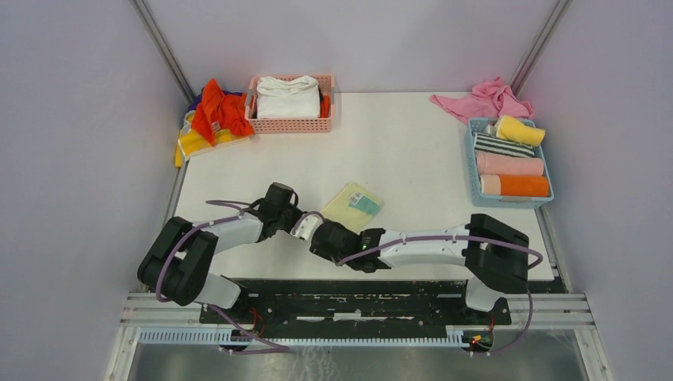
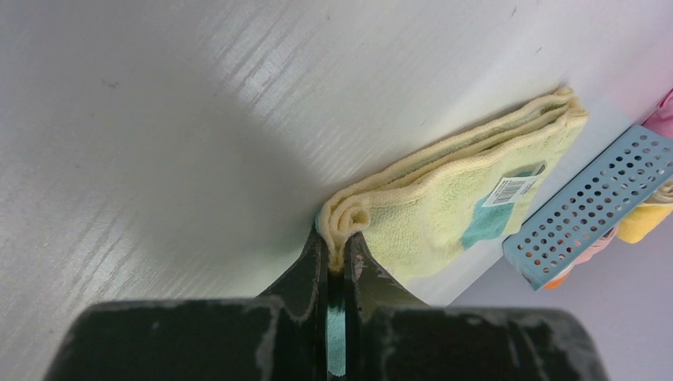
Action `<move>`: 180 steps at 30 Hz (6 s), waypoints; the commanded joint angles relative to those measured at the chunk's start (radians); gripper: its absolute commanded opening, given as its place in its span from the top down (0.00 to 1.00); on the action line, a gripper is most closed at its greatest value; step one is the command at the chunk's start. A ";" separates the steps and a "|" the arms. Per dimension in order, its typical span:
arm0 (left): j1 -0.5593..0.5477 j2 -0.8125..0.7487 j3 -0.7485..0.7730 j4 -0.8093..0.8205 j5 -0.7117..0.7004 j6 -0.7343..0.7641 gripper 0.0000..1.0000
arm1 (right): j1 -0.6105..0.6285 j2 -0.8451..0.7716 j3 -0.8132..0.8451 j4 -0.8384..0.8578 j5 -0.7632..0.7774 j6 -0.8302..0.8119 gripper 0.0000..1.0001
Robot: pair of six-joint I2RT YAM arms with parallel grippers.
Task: Roll the towels
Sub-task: Roll the towel at the center of the board.
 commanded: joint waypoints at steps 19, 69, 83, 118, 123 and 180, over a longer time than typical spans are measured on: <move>-0.010 -0.012 -0.037 -0.095 -0.059 -0.066 0.97 | 0.098 0.318 0.143 0.051 0.365 -0.123 0.56; -0.005 -0.333 -0.172 0.064 -0.081 0.199 0.34 | -0.626 0.483 -0.138 0.770 -1.295 0.799 0.99; -0.019 0.021 -0.133 0.185 -0.014 0.191 0.56 | -0.627 0.393 -0.119 0.559 -1.206 0.652 0.88; -0.037 0.052 -0.143 0.083 -0.067 0.060 0.59 | -0.008 0.168 0.183 -0.048 0.162 -0.032 0.50; -0.037 0.052 -0.139 0.076 -0.069 0.065 0.59 | -0.007 0.207 0.183 -0.056 0.207 -0.043 0.49; 0.019 -0.419 -0.101 -0.221 -0.076 0.272 0.32 | -0.585 0.487 0.067 0.438 -1.330 0.705 0.99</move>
